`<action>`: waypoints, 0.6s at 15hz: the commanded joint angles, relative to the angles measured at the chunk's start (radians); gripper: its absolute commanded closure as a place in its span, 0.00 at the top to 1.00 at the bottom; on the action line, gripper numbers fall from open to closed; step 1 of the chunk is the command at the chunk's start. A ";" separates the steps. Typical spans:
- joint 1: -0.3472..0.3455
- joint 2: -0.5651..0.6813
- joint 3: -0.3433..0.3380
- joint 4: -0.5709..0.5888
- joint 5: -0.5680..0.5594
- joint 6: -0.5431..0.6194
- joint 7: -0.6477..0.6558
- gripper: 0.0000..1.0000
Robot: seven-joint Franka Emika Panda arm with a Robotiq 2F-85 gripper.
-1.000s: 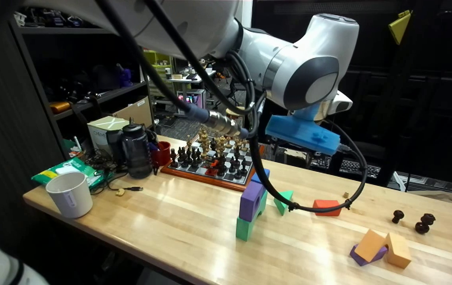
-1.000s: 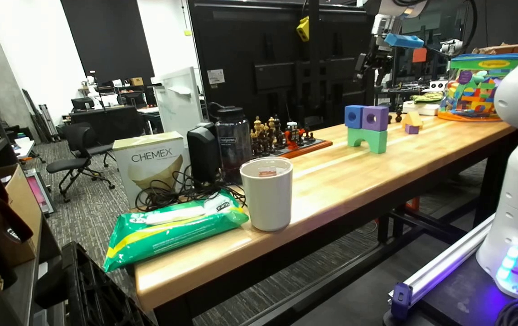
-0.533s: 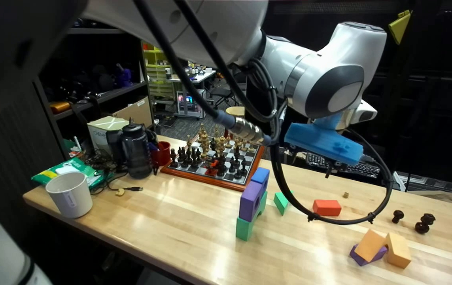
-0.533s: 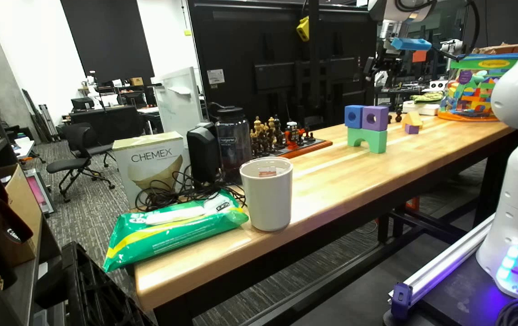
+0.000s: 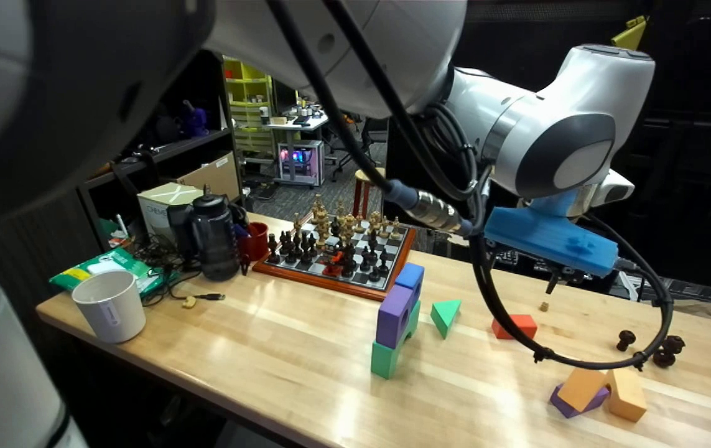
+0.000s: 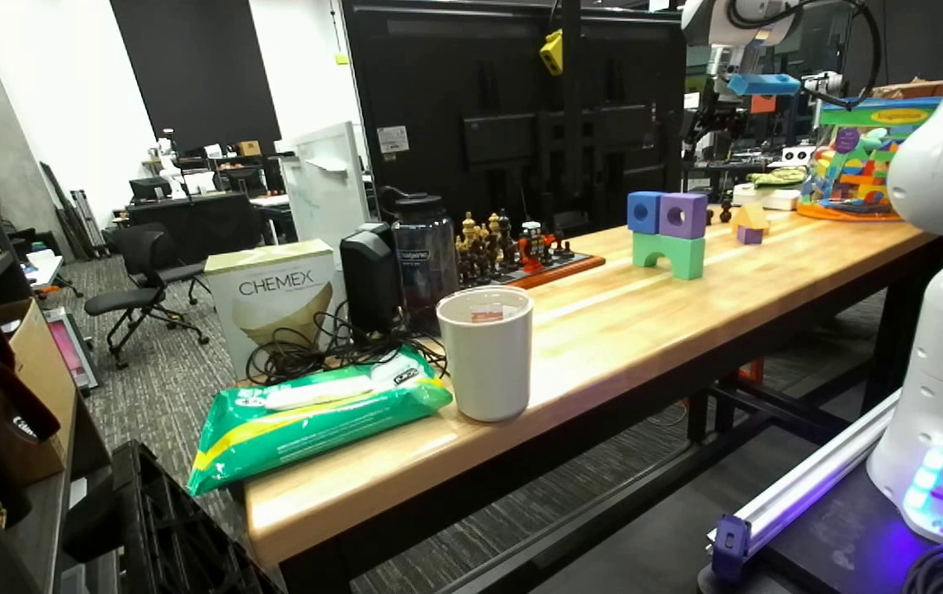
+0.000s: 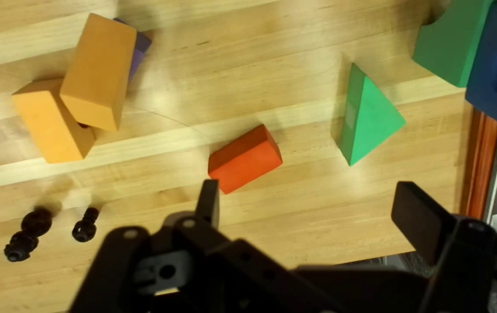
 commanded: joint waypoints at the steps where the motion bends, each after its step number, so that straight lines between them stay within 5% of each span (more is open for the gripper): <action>1: -0.035 0.059 -0.009 0.076 -0.005 -0.009 -0.048 1.00; 9: -0.133 0.239 -0.004 0.285 -0.012 0.005 -0.061 1.00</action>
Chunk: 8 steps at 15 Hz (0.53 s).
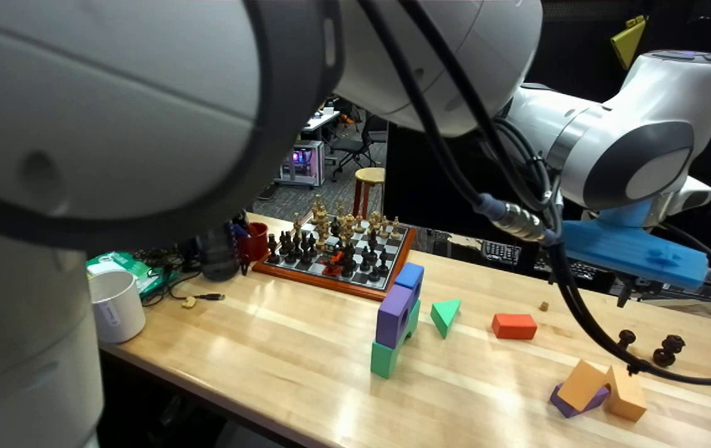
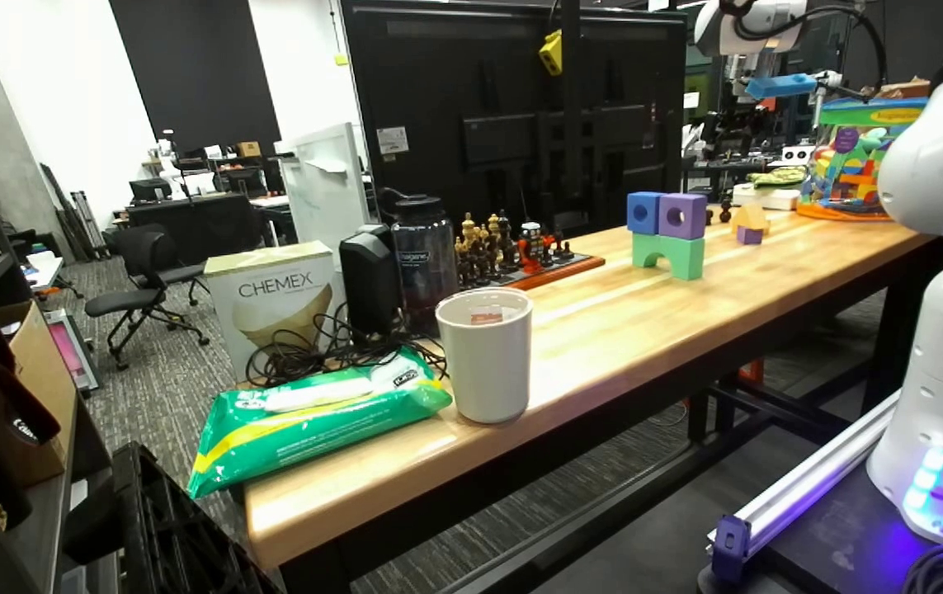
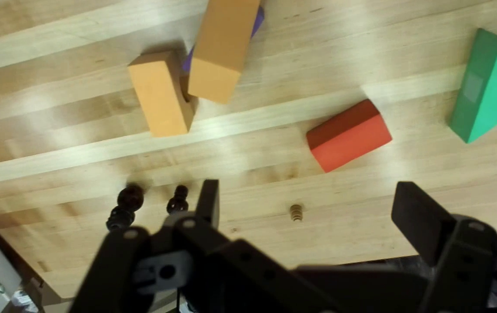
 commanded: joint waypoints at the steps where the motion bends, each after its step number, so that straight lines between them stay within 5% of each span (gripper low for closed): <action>1: -0.046 0.094 0.013 0.119 -0.008 -0.018 0.000 1.00; 8: -0.084 0.162 0.028 0.155 -0.023 -0.010 0.104 1.00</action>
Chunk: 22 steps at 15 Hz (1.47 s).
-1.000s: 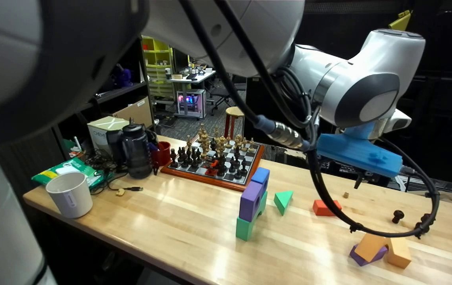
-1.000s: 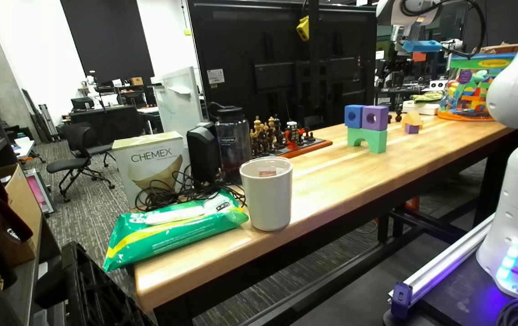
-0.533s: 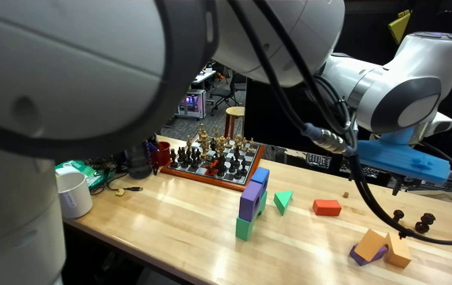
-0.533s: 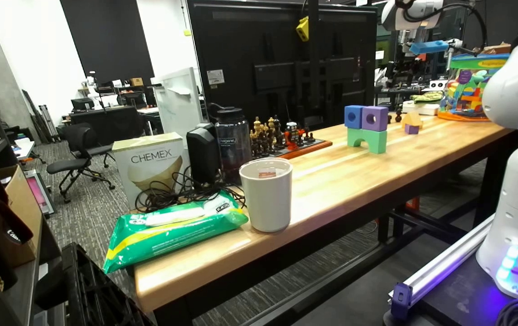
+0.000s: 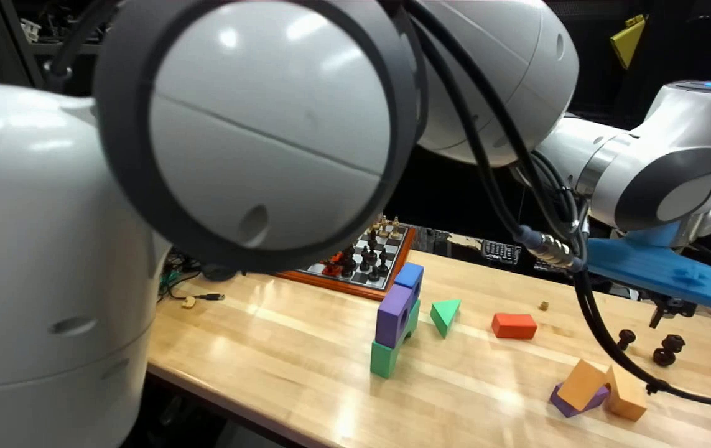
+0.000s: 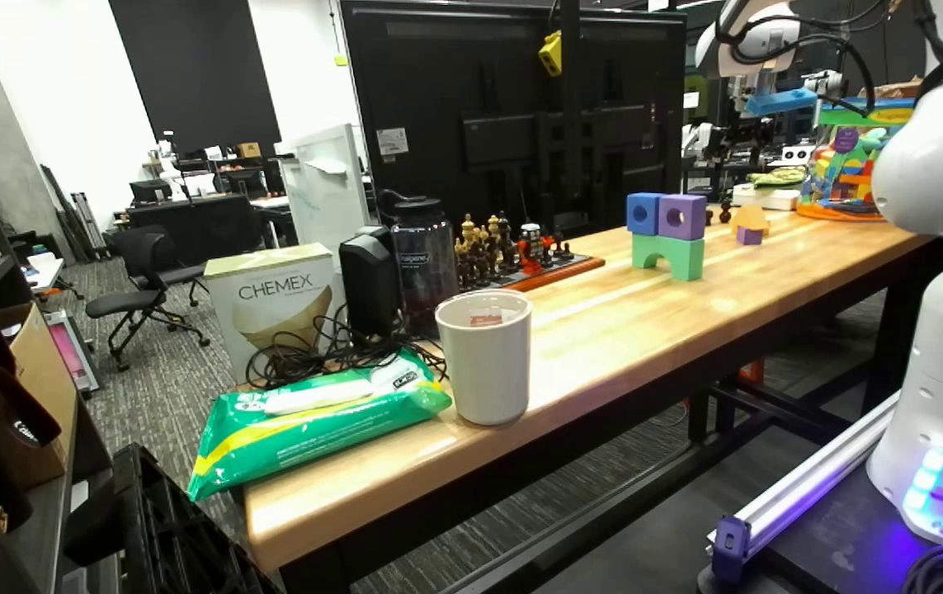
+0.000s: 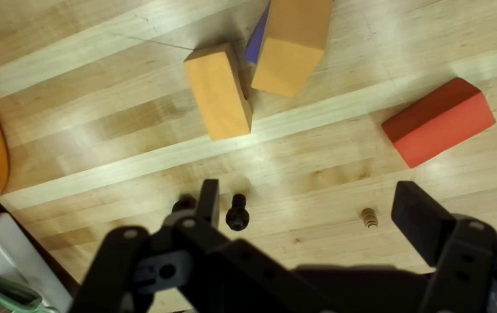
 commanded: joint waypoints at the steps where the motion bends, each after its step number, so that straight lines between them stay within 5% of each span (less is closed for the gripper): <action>1: -0.024 -0.008 0.023 -0.016 -0.018 0.004 0.042 1.00; 22: -0.022 -0.055 0.015 -0.226 -0.013 0.106 0.157 1.00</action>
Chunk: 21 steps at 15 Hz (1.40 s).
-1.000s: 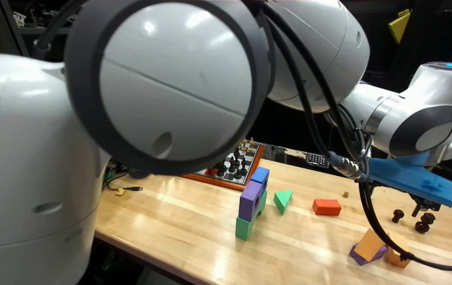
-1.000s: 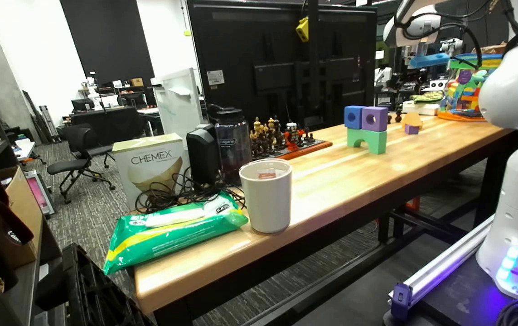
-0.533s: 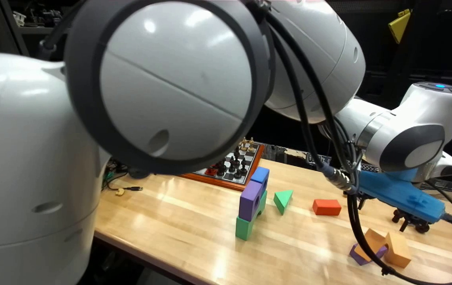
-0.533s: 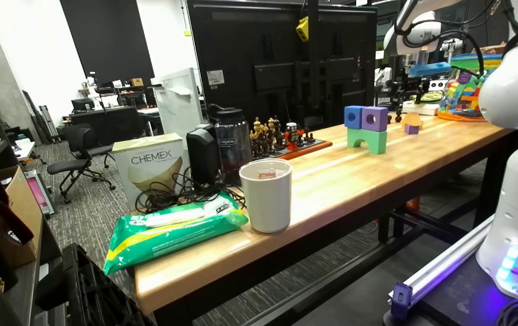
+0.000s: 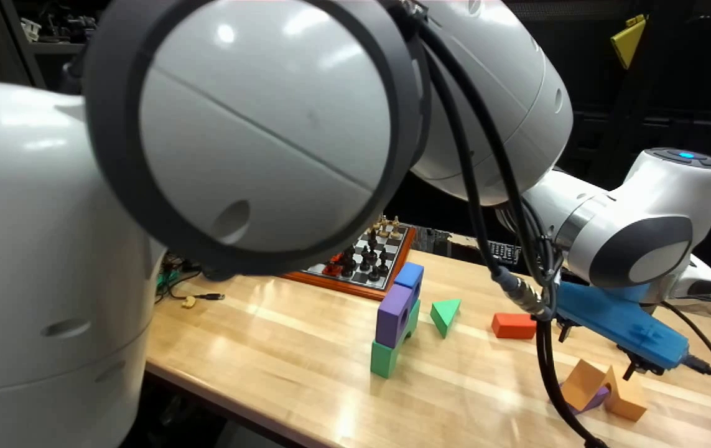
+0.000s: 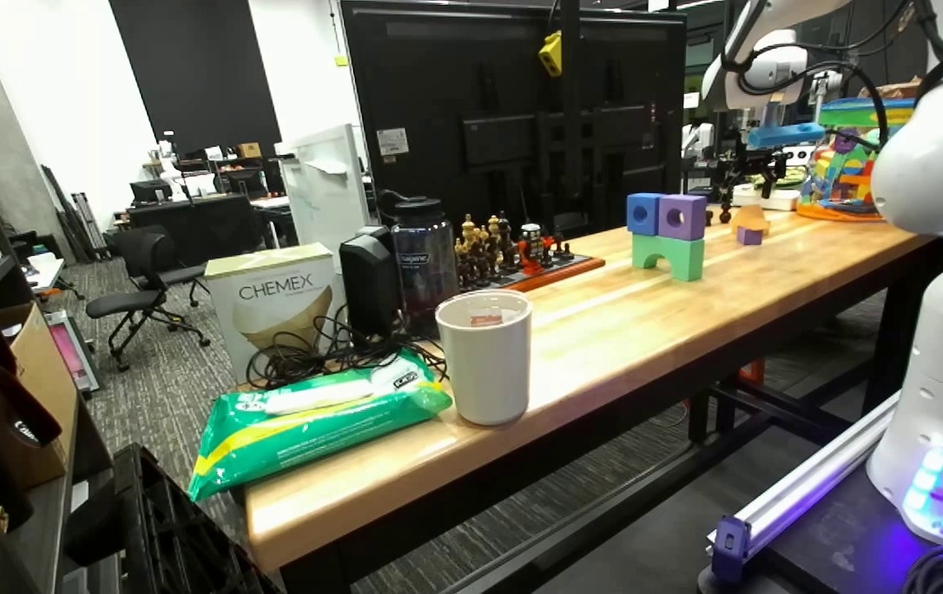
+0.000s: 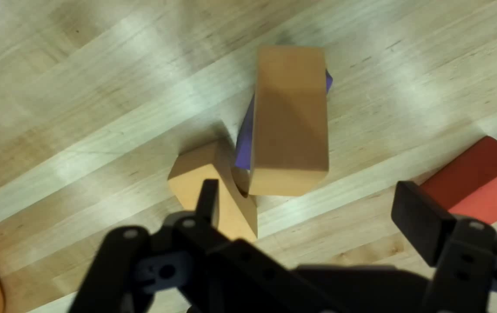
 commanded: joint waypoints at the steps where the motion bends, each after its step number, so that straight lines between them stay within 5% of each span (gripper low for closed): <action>1: -0.009 -0.047 0.007 -0.055 -0.014 0.016 0.022 1.00; 11: -0.008 -0.040 0.008 -0.073 -0.020 0.011 0.023 1.00; 13: -0.008 -0.039 0.007 -0.074 -0.023 0.009 0.021 0.74; 21: -0.010 -0.040 0.006 -0.079 -0.024 0.011 0.016 0.17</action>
